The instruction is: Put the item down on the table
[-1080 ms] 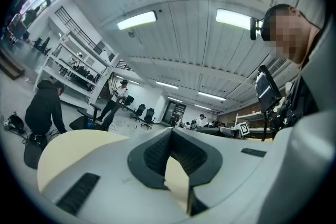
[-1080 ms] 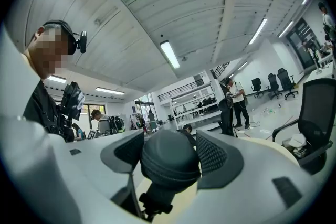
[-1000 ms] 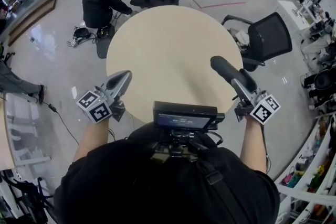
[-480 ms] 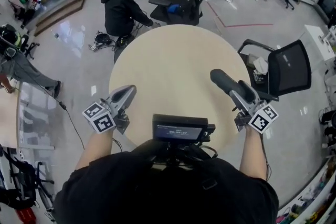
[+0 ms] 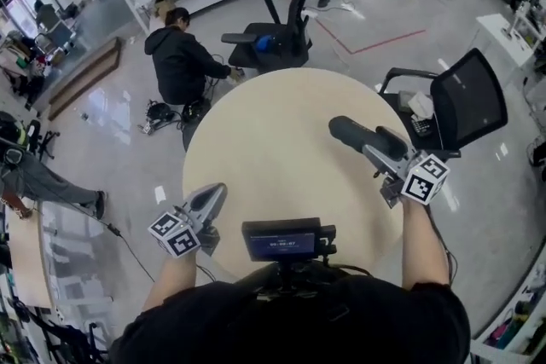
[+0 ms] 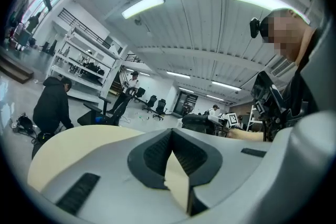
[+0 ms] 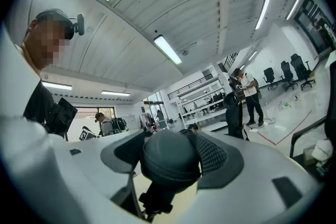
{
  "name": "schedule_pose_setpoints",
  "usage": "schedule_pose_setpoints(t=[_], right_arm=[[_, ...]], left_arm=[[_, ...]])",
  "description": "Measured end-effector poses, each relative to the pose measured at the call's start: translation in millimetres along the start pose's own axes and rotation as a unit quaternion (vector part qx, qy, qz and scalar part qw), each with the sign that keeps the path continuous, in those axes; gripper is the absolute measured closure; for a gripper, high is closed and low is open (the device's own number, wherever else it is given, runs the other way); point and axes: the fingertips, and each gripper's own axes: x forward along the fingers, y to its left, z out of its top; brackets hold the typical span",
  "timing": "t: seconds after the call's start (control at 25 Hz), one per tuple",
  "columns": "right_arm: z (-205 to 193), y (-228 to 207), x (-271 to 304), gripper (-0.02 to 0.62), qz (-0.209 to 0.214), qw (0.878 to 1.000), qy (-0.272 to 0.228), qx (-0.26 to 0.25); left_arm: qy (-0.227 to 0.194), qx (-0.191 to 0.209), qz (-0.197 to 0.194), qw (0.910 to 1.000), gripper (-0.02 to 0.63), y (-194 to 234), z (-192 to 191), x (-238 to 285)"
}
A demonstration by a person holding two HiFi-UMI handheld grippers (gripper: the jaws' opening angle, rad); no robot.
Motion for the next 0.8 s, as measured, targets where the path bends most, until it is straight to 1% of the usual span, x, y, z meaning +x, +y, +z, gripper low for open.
schedule_pose_setpoints(t=[0.08,0.2,0.32,0.4,0.64,0.8], right_arm=[[7,7,4,0.279,-0.007,1.000,-0.002,-0.011],[19,15,9,0.279,-0.013,1.000,-0.006,-0.023],[28,9,20,0.279,-0.013,1.000,-0.005,-0.028],[29,0,31,0.279,-0.007,0.999,-0.001,-0.031],[19,-31,67,0.279,0.015,1.000,0.004,-0.022],[20,-51,94,0.279,0.024,0.999,0.006,-0.025]], left_arm=[[-0.005,0.010,-0.011,0.9999,0.606,12,7,3],[-0.015,0.011,-0.025,0.9995,0.606,25,21,8],[-0.019,0.013,-0.030,0.9993,0.606,32,36,18],[-0.022,0.012,-0.025,0.9994,0.606,36,40,24],[-0.021,0.011,0.001,0.9997,0.606,61,35,33],[-0.029,0.017,0.007,0.9994,0.606,90,52,49]])
